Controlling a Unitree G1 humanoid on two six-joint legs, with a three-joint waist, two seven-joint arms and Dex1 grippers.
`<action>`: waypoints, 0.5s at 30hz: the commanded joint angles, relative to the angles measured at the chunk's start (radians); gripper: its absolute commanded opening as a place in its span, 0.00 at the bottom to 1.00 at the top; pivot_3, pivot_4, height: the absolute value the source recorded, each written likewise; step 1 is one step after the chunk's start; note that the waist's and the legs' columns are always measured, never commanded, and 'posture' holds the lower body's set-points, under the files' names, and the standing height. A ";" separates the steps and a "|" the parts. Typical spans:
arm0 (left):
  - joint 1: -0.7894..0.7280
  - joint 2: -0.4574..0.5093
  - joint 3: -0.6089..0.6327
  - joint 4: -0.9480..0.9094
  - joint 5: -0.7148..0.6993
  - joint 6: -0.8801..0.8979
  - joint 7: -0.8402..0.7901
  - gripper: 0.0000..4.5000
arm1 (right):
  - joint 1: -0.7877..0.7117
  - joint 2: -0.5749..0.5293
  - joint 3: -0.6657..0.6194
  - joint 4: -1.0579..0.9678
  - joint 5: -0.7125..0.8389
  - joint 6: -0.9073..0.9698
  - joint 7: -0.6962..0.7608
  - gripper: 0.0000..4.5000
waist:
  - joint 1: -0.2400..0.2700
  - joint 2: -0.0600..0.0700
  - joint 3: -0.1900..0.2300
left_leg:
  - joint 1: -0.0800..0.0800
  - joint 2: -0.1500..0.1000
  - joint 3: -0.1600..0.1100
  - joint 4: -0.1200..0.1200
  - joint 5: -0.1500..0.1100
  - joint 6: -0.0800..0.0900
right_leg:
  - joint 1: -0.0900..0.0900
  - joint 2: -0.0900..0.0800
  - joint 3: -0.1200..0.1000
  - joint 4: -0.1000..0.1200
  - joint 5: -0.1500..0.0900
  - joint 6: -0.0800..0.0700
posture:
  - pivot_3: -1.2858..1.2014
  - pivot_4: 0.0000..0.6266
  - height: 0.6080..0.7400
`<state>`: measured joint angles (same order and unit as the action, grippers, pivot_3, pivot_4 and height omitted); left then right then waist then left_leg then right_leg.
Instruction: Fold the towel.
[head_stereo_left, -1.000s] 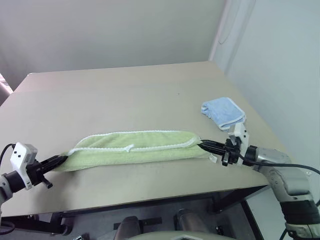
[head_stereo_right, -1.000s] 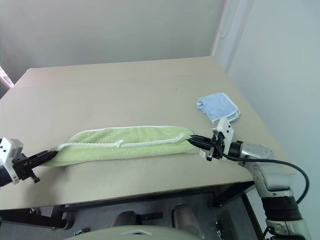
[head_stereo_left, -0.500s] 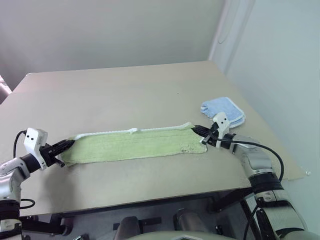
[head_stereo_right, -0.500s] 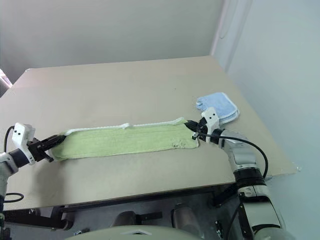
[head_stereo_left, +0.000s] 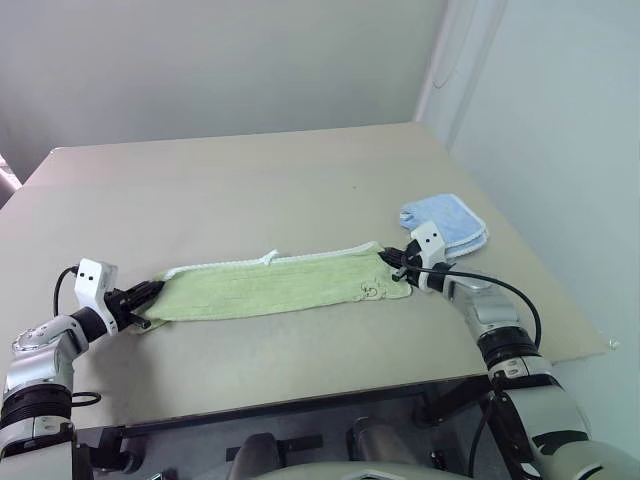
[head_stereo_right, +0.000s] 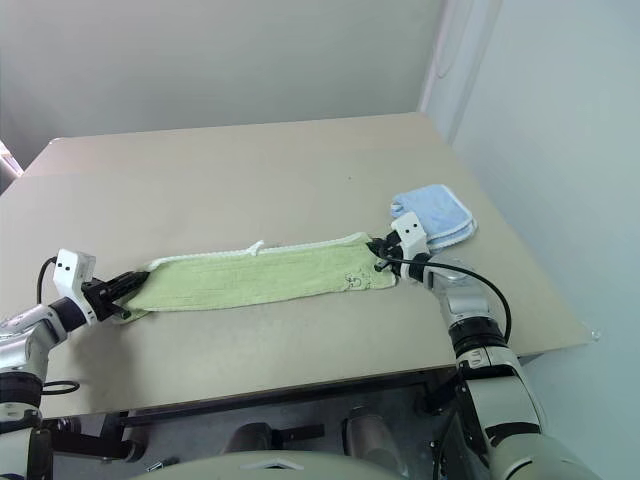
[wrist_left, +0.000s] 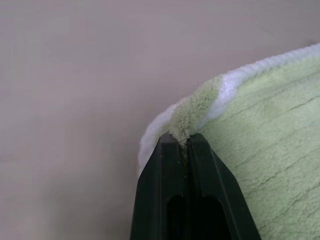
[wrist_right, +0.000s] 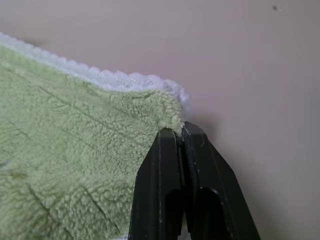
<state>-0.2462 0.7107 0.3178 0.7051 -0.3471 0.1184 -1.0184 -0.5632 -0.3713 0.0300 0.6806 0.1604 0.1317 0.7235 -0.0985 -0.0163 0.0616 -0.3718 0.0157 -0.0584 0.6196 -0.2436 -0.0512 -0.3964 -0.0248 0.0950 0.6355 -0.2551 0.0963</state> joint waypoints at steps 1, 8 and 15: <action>0.003 0.014 0.010 -0.026 -0.008 0.006 -0.002 0.23 | -0.030 -0.009 -0.022 -0.029 0.010 0.100 -0.012 0.00 | 0.000 0.000 0.000 | 0.000 0.000 0.000 0.000 0.000 0.000 | 0.000 0.000 0.000 0.000 0.000 0.000 | 0.52 0.00 1.00; -0.035 0.015 0.058 -0.003 -0.028 0.000 0.062 0.78 | -0.044 0.005 -0.054 -0.079 0.049 0.152 -0.013 0.38 | 0.001 0.000 0.000 | 0.000 0.000 -0.001 0.006 0.000 0.000 | 0.001 0.000 0.000 0.003 0.000 0.000 | 0.52 0.00 1.00; -0.047 0.028 0.143 -0.094 -0.089 0.023 0.139 1.00 | -0.091 0.001 -0.178 -0.138 0.149 0.304 -0.091 0.87 | 0.000 0.000 0.000 | 0.000 0.000 -0.001 0.011 0.000 0.000 | 0.000 0.000 0.000 0.011 -0.003 0.002 | 0.52 0.00 1.00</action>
<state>-0.2720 0.7110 0.4145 0.6747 -0.3993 0.1338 -0.8932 -0.6007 -0.3656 -0.0924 0.6019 0.2608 0.3922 0.6602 -0.0985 -0.0162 0.0618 -0.3717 0.0156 -0.0597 0.6310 -0.2436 -0.0512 -0.3966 -0.0242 0.0952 0.6471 -0.2586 0.0978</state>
